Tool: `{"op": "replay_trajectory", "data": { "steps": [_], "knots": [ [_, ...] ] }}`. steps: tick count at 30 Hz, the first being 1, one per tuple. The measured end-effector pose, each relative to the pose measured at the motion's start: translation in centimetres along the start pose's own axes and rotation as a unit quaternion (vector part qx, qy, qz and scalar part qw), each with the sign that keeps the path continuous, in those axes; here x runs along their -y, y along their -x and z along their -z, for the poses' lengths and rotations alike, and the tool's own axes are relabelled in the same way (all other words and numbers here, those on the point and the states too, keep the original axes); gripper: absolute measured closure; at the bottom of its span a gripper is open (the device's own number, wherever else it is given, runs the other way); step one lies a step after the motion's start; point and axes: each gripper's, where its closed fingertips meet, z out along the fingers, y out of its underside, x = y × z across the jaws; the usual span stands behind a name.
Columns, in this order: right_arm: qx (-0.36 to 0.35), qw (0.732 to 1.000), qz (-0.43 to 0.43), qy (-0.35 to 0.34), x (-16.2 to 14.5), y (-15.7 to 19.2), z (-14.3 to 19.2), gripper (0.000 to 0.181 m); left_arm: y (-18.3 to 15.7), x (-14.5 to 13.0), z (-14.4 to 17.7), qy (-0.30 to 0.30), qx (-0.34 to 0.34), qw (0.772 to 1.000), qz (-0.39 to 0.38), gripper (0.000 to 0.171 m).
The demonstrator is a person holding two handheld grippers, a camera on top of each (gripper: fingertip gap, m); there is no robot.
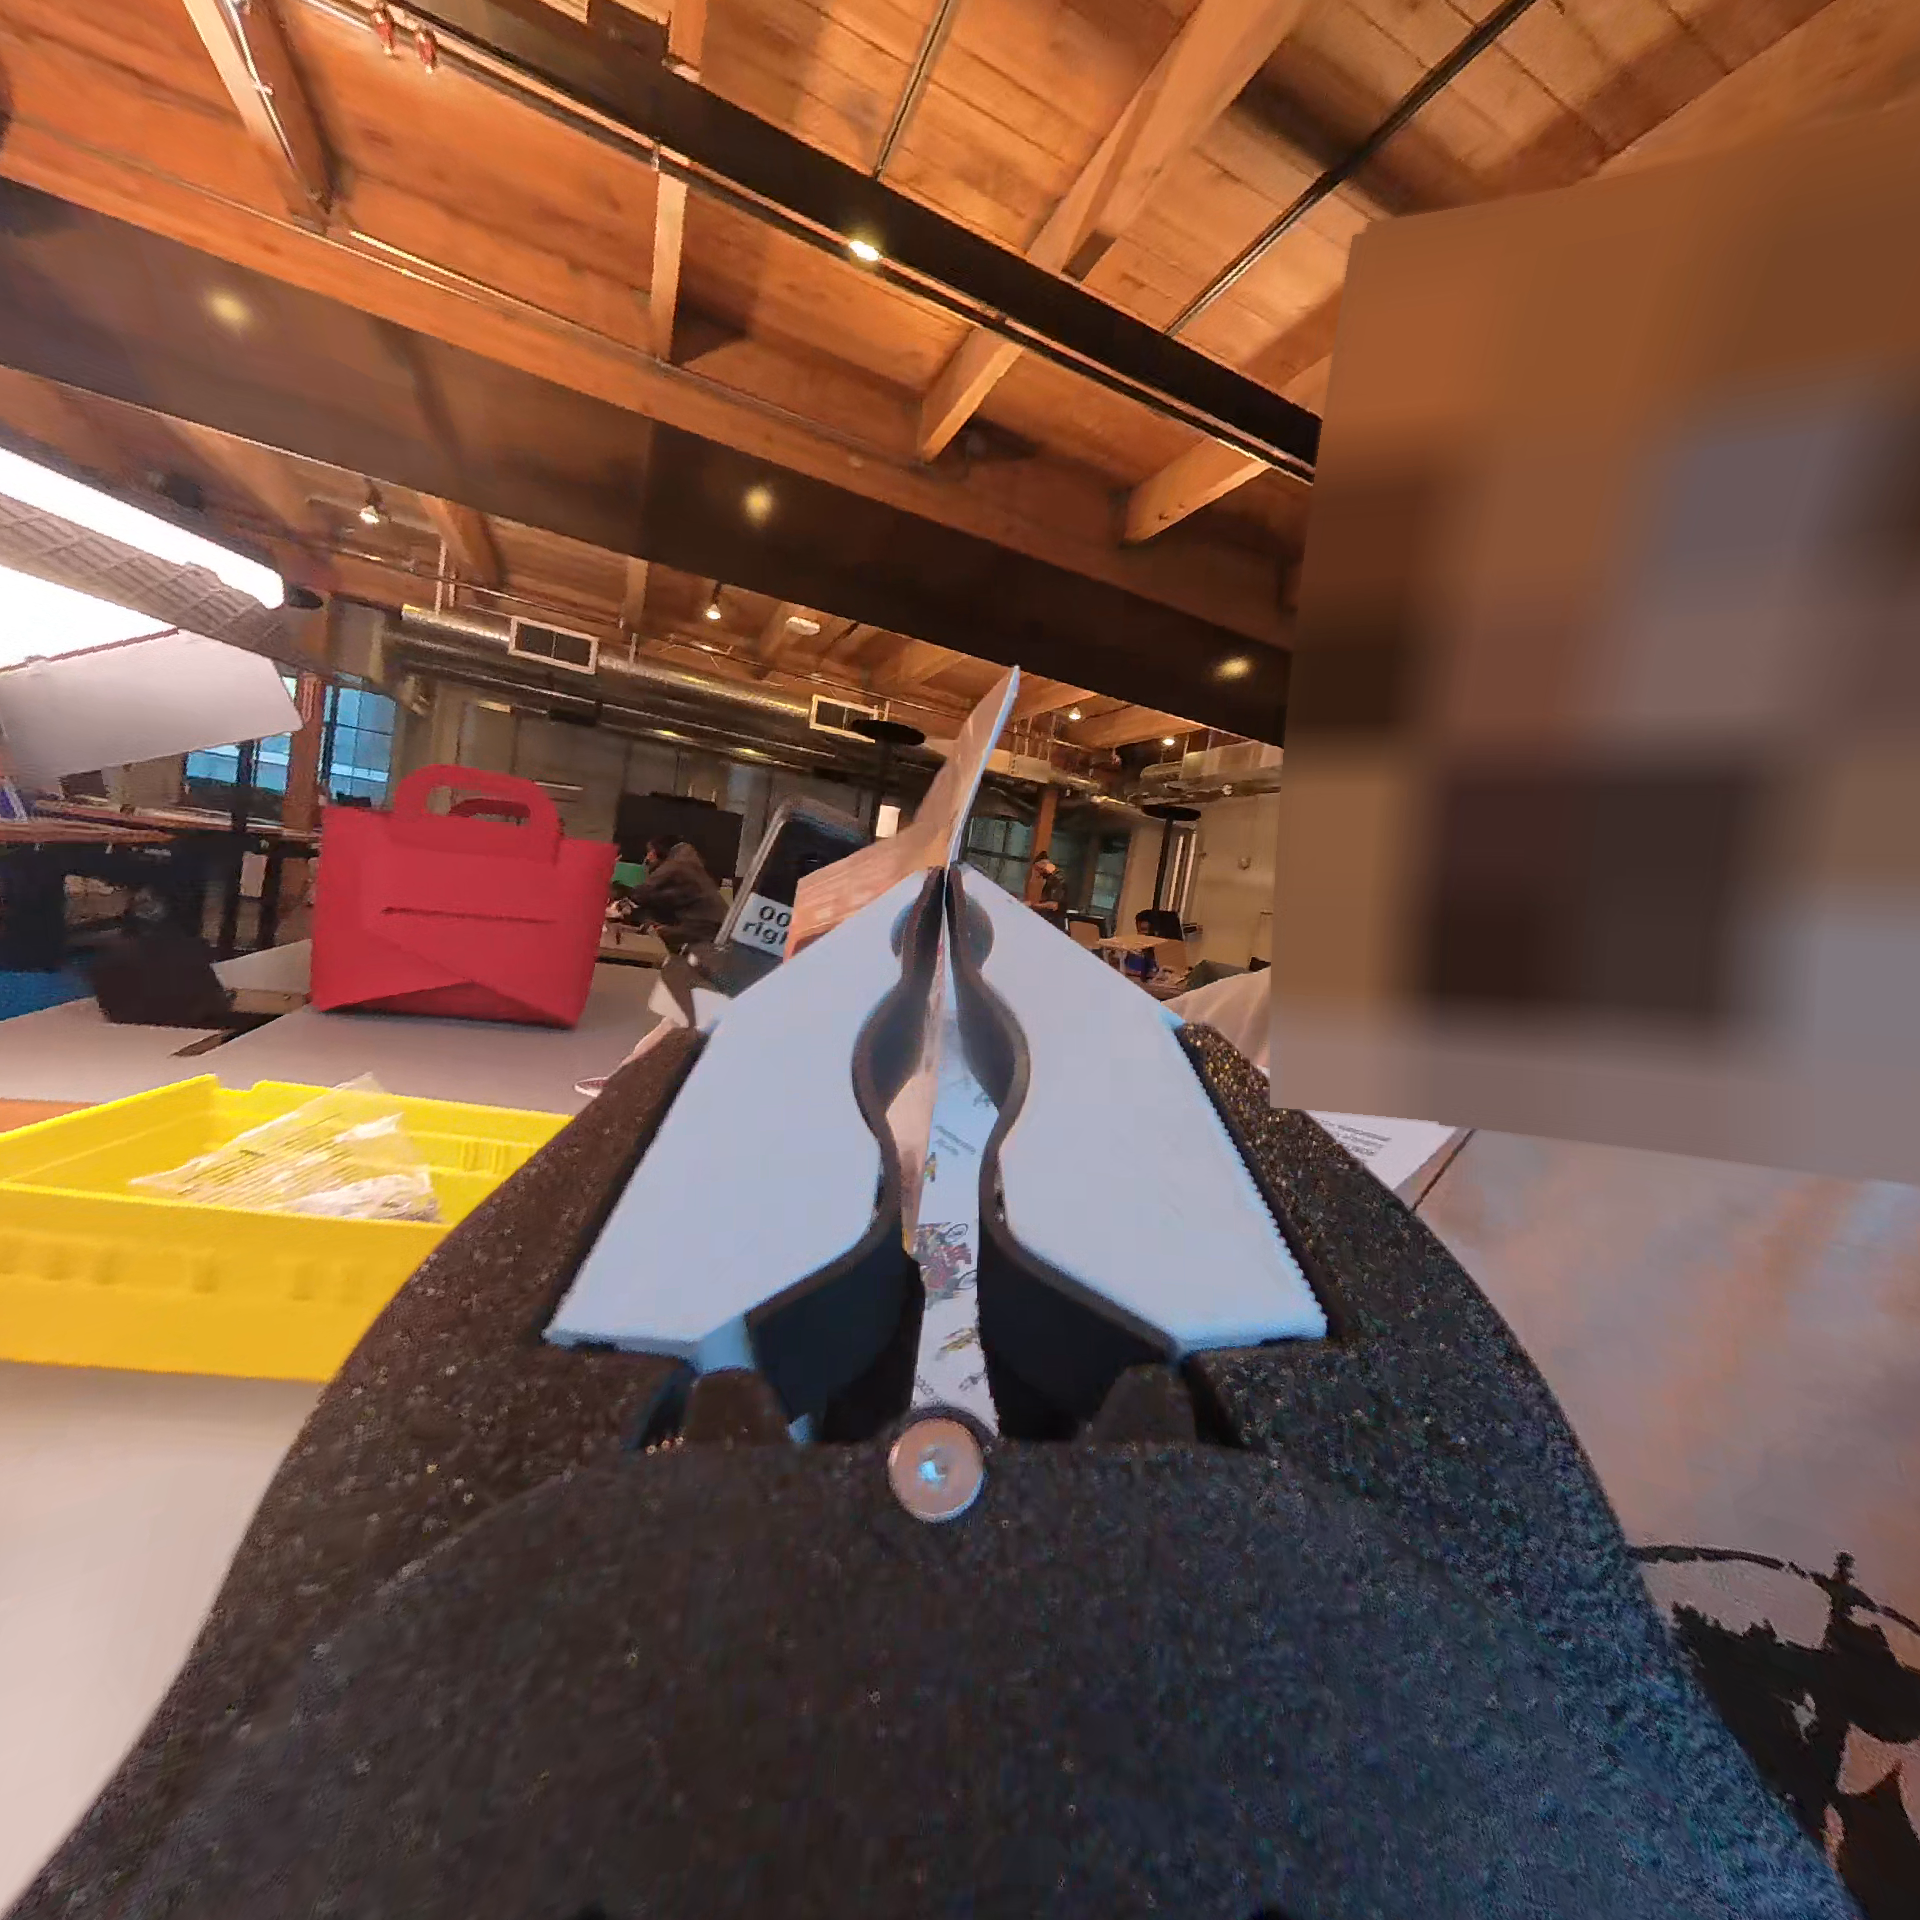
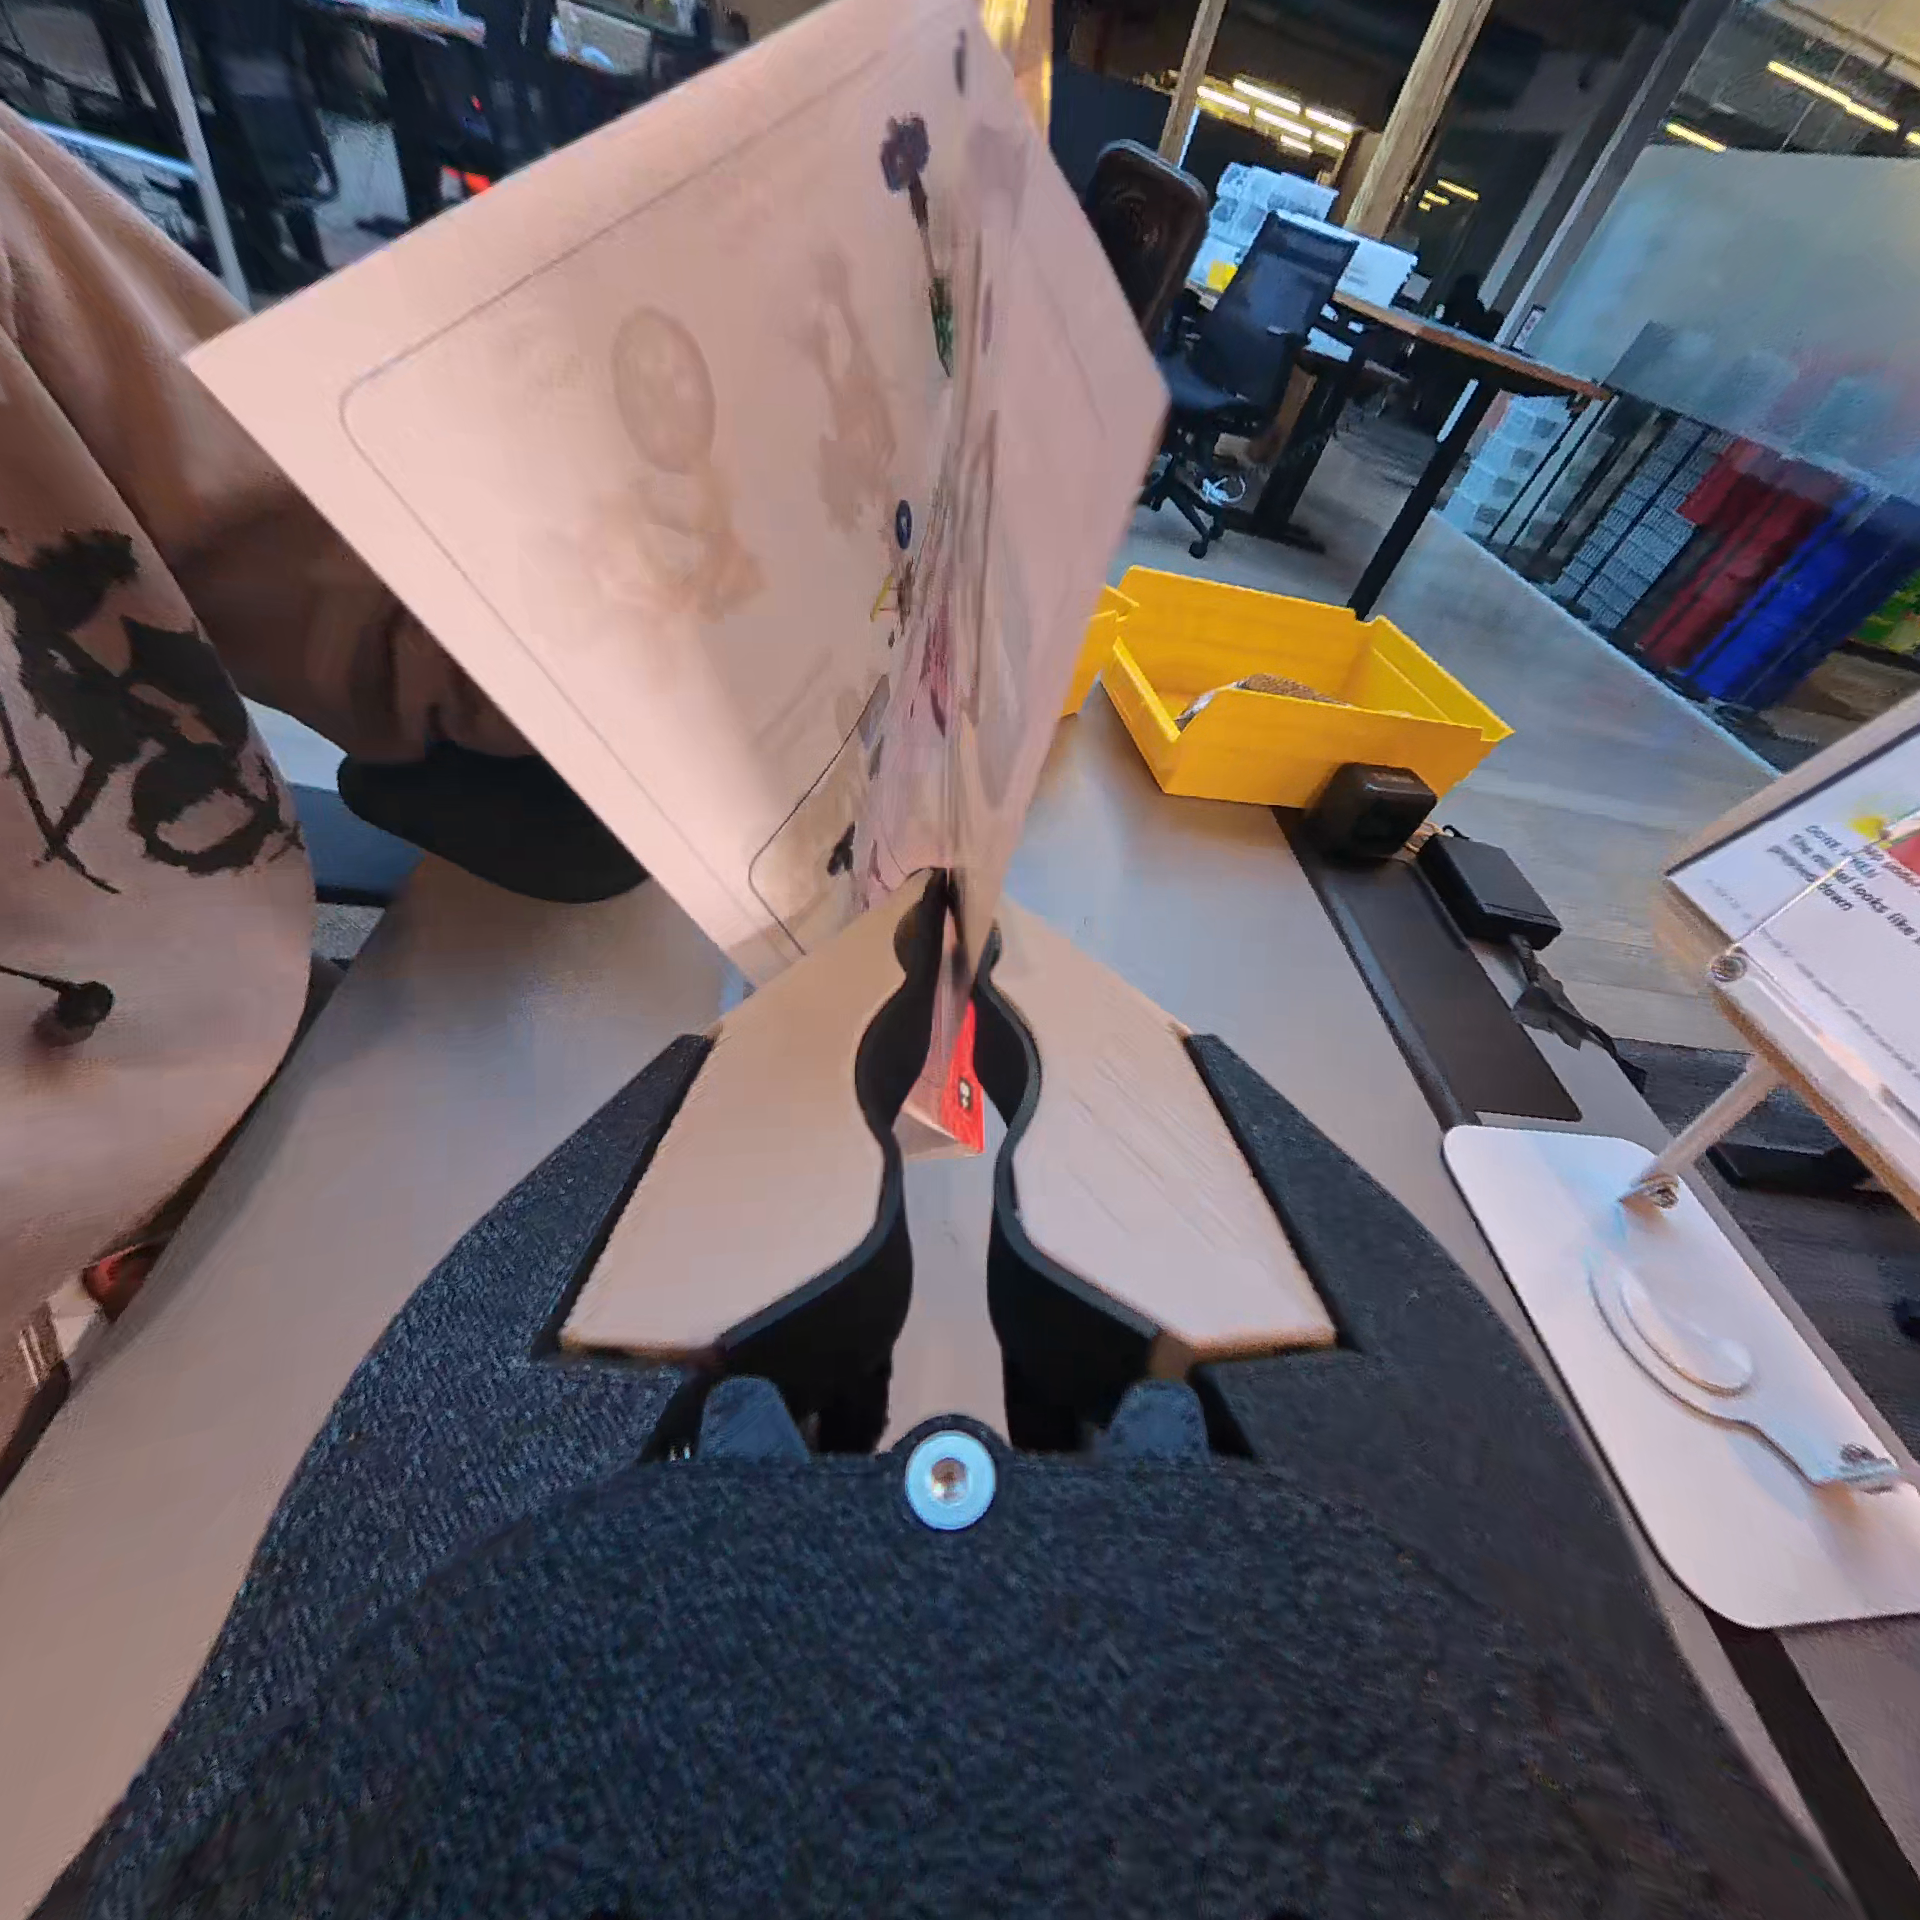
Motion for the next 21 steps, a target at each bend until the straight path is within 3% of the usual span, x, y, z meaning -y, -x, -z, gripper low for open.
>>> {"op": "replay_trajectory", "data": {
  "steps": [2,4,6,10,12,15,17,21],
  "knots": [
    [0.000,1.000,-0.006,0.007,-0.2,0.3,-0.4,0.181,3.9,-0.3,1.4,0.002,0.109,0.994,0.005,0.171],
    [-0.015,0.999,-0.046,-0.004,0.4,-0.3,-0.3,0.181,8.3,-0.8,4.2,0.024,0.251,0.968,0.011,0.168],
    [-0.039,0.995,-0.094,-0.013,0.9,-1.5,0.2,0.181,8.7,-0.6,5.9,0.038,0.292,0.956,-0.012,0.148],
    [-0.057,0.981,-0.178,-0.041,1.3,-3.5,1.7,0.181,5.4,1.2,6.5,0.017,0.266,0.962,-0.054,0.138],
    [-0.070,0.979,-0.186,-0.039,1.1,-4.3,2.1,0.181,4.3,0.7,6.3,0.041,0.262,0.962,-0.071,0.131],
    [-0.076,0.978,-0.188,-0.047,1.8,-4.9,2.1,0.181,2.9,-2.9,4.9,0.136,0.225,0.960,-0.094,0.109],
    [-0.091,0.979,-0.178,-0.049,2.4,-5.3,2.1,0.181,1.6,-5.5,3.8,0.188,0.194,0.956,-0.111,0.107],
    [-0.117,0.975,-0.177,-0.065,3.8,-6.4,3.0,0.181,1.1,-8.2,3.6,0.255,0.221,0.917,-0.212,0.102]
  ]
}}
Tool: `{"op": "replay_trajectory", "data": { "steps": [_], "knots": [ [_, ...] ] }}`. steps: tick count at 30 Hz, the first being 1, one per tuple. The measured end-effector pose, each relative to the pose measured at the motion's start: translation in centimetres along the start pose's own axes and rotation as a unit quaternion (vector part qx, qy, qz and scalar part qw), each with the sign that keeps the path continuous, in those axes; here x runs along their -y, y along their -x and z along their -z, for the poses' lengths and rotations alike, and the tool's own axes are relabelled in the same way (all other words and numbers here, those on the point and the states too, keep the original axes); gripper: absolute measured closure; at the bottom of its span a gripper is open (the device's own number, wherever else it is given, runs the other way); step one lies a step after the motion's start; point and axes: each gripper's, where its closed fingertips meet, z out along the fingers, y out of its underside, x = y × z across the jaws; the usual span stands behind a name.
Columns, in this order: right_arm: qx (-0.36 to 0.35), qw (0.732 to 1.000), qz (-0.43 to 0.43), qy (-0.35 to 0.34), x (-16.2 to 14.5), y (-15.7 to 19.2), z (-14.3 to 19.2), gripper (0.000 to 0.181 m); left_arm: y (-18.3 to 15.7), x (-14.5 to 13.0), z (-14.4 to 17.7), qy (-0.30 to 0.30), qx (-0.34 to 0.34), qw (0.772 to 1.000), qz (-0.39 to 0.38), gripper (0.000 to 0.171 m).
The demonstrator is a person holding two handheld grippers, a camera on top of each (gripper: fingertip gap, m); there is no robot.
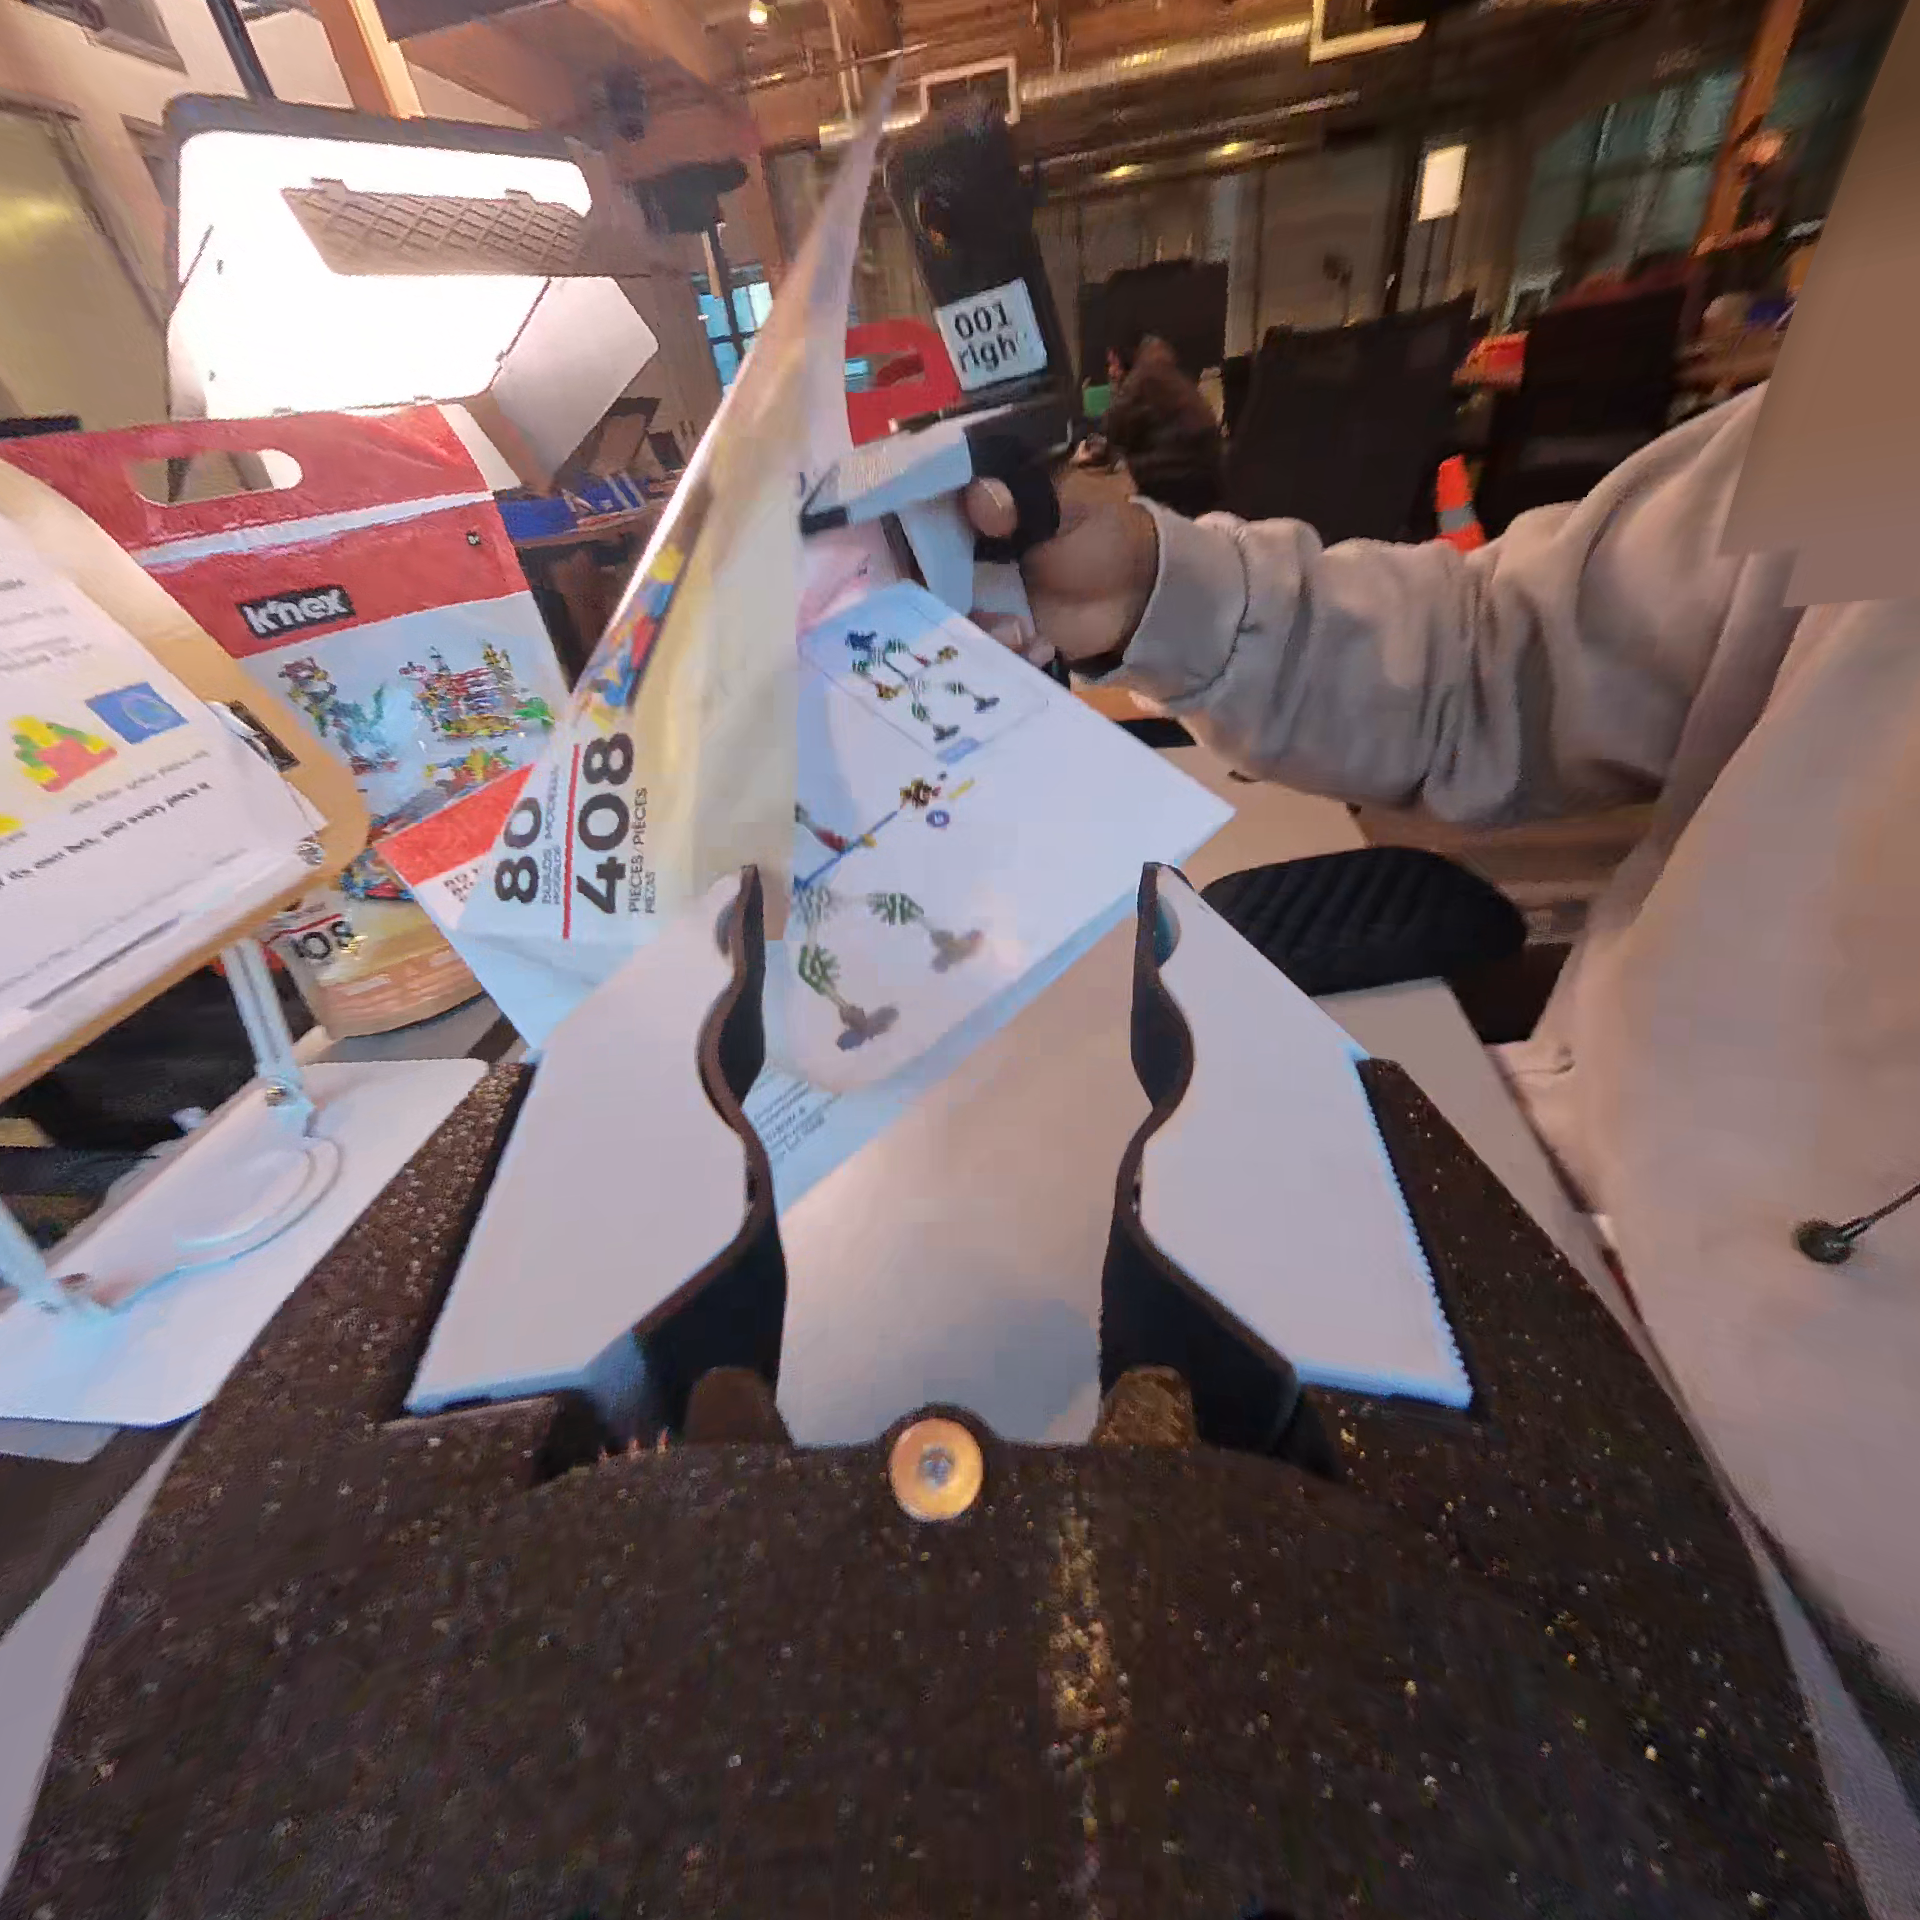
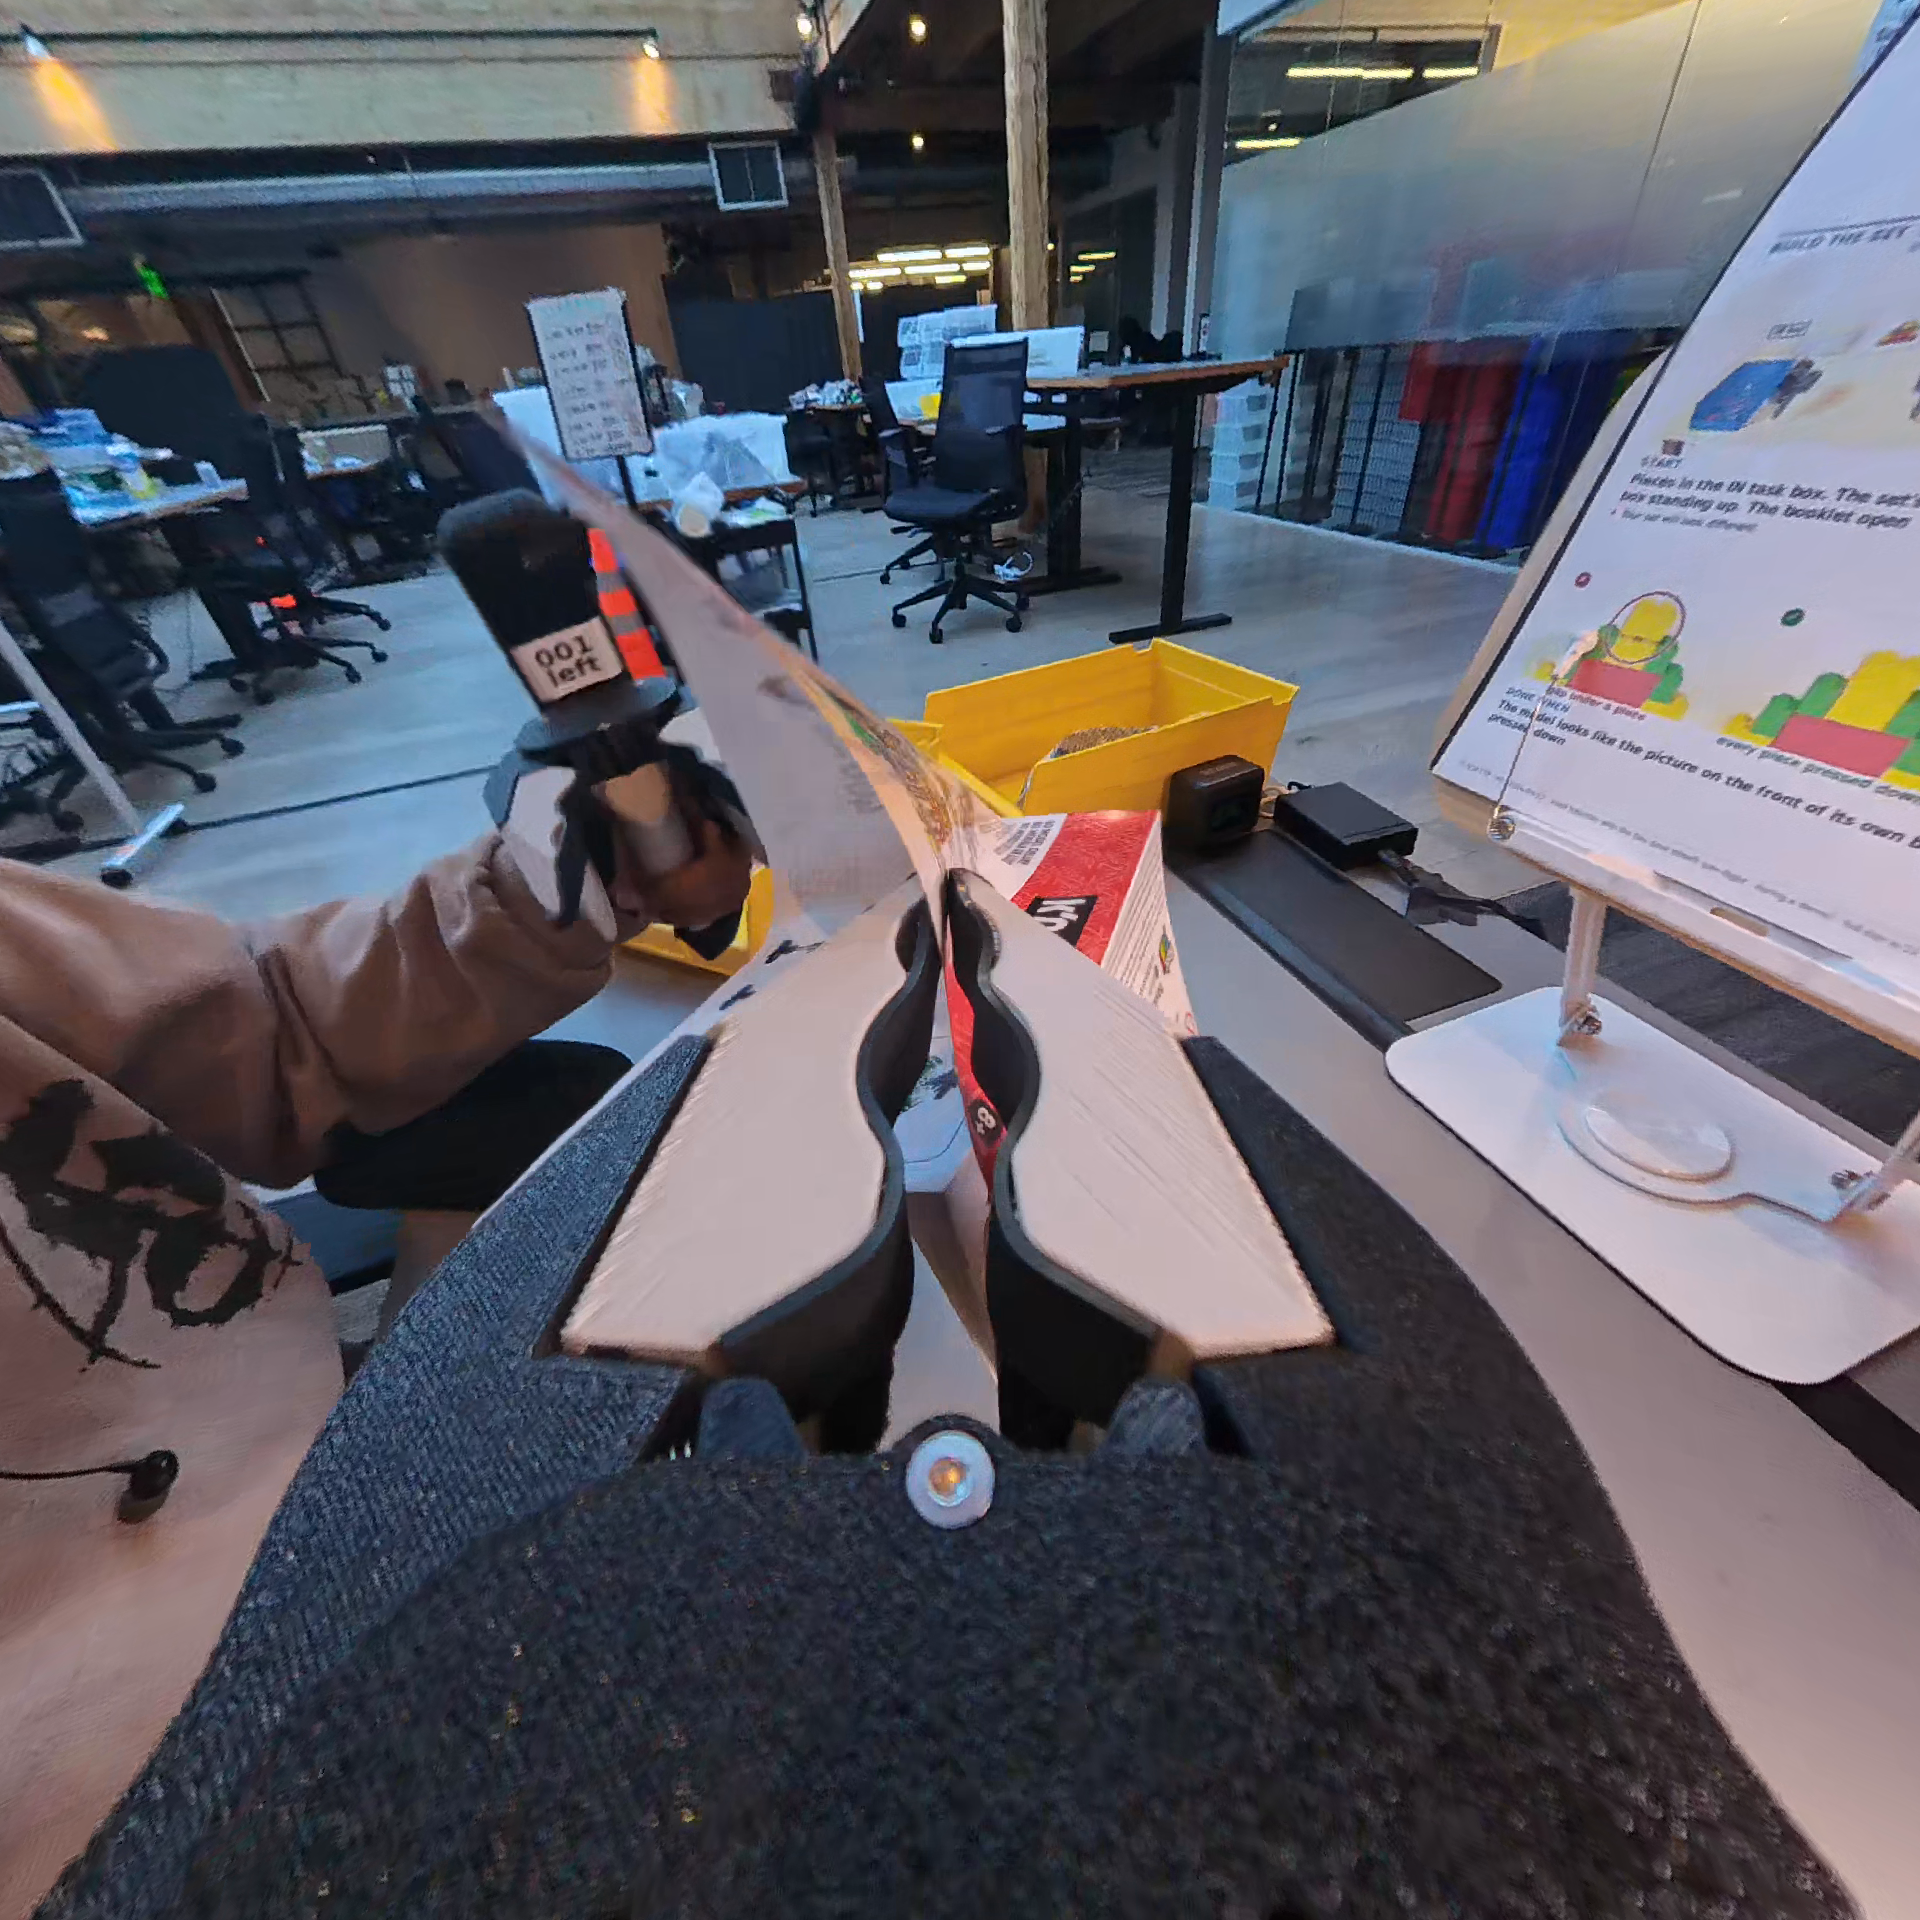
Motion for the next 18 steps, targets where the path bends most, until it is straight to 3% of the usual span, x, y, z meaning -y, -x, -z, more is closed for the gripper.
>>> {"op": "replay_trajectory", "data": {
  "steps": [5,8,10,12,15,18],
  "knots": [
    [-0.003,1.000,-0.002,-0.012,1.5,-0.4,1.0,0.181,1.4,-2.5,0.0,0.056,0.091,0.992,-0.062,0.103],
    [0.017,0.999,-0.019,-0.028,2.6,0.2,1.1,0.181,4.9,-4.2,0.1,0.117,0.209,0.962,-0.129,0.102],
    [0.023,0.999,-0.021,-0.039,3.3,0.5,1.2,0.181,6.4,-4.0,0.3,0.117,0.250,0.950,-0.146,0.105],
    [0.032,0.998,-0.026,-0.050,3.9,0.9,1.6,0.181,6.8,-3.5,0.0,0.101,0.253,0.953,-0.135,0.104],
    [0.036,0.997,-0.033,-0.058,4.2,1.2,2.2,0.181,4.6,-1.9,-1.5,0.070,0.199,0.964,-0.159,0.112],
    [0.037,0.996,-0.046,-0.070,4.6,1.1,2.9,0.181,3.1,-1.8,-2.8,0.086,0.178,0.957,-0.213,0.118]
  ]
}}
